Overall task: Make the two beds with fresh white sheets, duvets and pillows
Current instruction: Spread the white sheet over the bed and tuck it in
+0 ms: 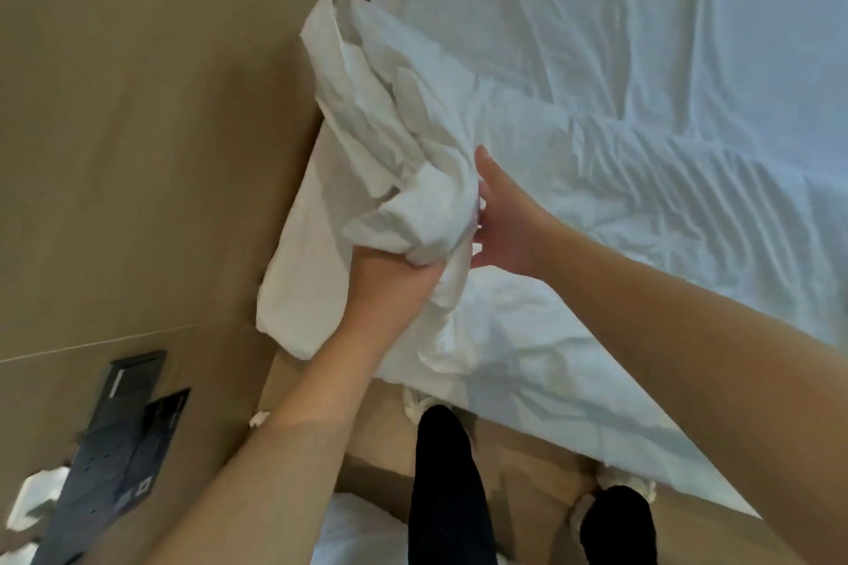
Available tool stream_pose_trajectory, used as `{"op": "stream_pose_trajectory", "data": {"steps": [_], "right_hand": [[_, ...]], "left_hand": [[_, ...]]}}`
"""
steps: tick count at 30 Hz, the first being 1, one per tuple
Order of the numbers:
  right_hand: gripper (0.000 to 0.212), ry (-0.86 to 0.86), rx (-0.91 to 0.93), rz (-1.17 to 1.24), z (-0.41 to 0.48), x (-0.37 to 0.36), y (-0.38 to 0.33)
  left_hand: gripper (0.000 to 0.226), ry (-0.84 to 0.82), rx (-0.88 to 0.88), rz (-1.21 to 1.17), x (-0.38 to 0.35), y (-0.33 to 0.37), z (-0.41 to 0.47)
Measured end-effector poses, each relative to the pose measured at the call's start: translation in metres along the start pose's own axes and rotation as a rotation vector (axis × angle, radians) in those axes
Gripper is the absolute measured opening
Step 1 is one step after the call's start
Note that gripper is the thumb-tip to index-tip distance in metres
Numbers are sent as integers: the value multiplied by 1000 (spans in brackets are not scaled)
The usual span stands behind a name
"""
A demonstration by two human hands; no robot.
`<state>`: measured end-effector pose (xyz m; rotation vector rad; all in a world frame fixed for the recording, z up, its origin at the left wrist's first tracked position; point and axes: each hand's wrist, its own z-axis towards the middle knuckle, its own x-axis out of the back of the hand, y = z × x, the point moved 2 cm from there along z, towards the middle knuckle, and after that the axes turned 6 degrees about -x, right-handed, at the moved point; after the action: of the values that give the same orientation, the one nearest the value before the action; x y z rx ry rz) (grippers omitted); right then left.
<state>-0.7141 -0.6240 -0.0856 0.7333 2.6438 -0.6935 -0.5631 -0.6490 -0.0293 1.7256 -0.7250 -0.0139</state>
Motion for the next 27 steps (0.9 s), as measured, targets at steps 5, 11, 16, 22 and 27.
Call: {"op": "stream_pose_trajectory", "data": {"steps": [5,11,16,22,27], "right_hand": [[66,-13,89,46,-123,96,-22],[50,112,118,40,-269,288,41],[60,391,70,129,-308,429,134],[77,682,-17,50,-289,492,221],[30,915,166,-101,-276,487,211]], "left_hand": [[26,-369,-535,368,-113,78,-52],[32,-869,-644,481,-310,109,-150],[50,-1252,-727,776,-460,65,-219],[48,-1223,-572,1028,-497,25,-235],[43,-915,-782,1036,-478,32,-200]]}}
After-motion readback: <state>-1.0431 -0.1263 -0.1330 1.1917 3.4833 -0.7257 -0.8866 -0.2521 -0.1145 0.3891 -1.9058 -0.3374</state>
